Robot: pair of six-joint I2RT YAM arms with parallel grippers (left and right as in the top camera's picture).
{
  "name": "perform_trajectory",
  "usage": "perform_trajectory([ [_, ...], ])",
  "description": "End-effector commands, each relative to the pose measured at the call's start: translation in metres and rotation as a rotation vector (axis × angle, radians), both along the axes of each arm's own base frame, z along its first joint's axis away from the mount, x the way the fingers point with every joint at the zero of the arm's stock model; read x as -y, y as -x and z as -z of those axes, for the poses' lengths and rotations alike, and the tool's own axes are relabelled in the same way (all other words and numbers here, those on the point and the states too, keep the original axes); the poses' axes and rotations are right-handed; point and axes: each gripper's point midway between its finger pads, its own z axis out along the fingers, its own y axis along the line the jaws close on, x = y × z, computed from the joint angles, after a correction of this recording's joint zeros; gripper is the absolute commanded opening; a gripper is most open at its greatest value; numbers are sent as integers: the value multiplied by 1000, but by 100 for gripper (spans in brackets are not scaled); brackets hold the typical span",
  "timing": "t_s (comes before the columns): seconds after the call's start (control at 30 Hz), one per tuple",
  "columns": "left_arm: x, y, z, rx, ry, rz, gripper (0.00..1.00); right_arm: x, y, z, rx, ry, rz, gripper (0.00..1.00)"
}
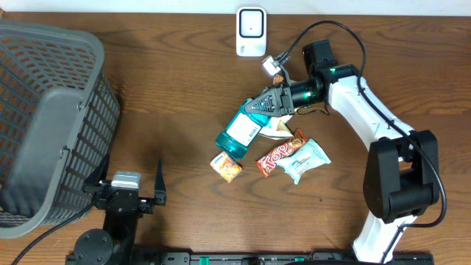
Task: Scan the item barcode
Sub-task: 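Hold the teal bottle up to the scanner face with the right gripper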
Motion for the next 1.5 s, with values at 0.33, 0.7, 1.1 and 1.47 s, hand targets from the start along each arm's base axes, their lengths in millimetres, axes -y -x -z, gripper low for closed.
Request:
perform_trajectory([
  [0.33, 1, 0, -1, 3, 6, 5, 100, 8, -27, -23, 240, 373, 235, 1],
  [0.7, 1, 0, -1, 3, 6, 5, 100, 59, -130, -42, 667, 924, 933, 1],
  [1.1, 1, 0, -1, 3, 6, 5, 100, 78, -196, -42, 878, 1079, 1174, 1],
  [1.47, 1, 0, -1, 3, 6, 5, 100, 49, -259, -42, 1088, 1291, 1294, 1],
])
